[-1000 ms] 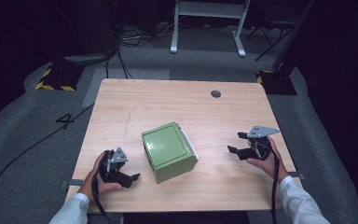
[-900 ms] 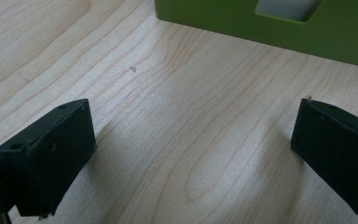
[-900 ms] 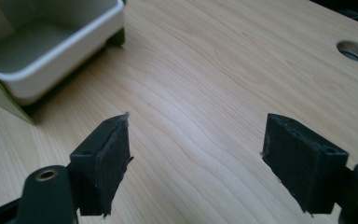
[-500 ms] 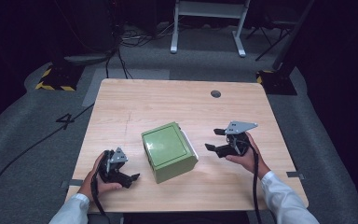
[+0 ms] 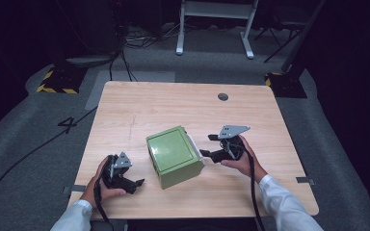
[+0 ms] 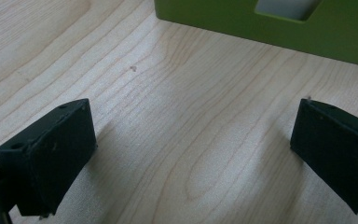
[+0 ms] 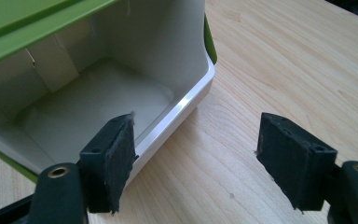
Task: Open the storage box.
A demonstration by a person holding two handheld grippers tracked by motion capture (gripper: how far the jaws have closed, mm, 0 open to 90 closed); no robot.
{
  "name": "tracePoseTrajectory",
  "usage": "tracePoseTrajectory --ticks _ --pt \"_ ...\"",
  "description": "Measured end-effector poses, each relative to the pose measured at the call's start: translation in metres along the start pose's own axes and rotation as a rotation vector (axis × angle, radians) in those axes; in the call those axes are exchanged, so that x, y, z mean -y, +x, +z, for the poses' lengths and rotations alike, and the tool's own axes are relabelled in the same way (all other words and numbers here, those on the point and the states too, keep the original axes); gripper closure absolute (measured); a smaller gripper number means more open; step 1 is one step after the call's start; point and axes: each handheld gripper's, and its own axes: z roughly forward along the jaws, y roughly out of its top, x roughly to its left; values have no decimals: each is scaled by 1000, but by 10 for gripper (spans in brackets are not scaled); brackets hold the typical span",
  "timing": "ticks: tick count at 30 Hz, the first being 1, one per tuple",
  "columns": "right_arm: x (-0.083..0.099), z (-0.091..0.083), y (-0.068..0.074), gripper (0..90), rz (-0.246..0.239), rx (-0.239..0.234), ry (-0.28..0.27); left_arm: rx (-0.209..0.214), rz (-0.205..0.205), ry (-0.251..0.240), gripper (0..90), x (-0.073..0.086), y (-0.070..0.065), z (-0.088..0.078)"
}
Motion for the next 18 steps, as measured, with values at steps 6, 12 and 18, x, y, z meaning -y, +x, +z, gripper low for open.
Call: tracePoseTrajectory --ticks 6,12,18 --pt "0 7 2 280 5 -14 8 0 1 0 3 0 0 0" --pt "1 12 4 280 -12 -12 32 0 -1 0 3 0 0 0" --pt "3 18 5 279 0 -29 53 -2 -2 0 3 0 0 0"
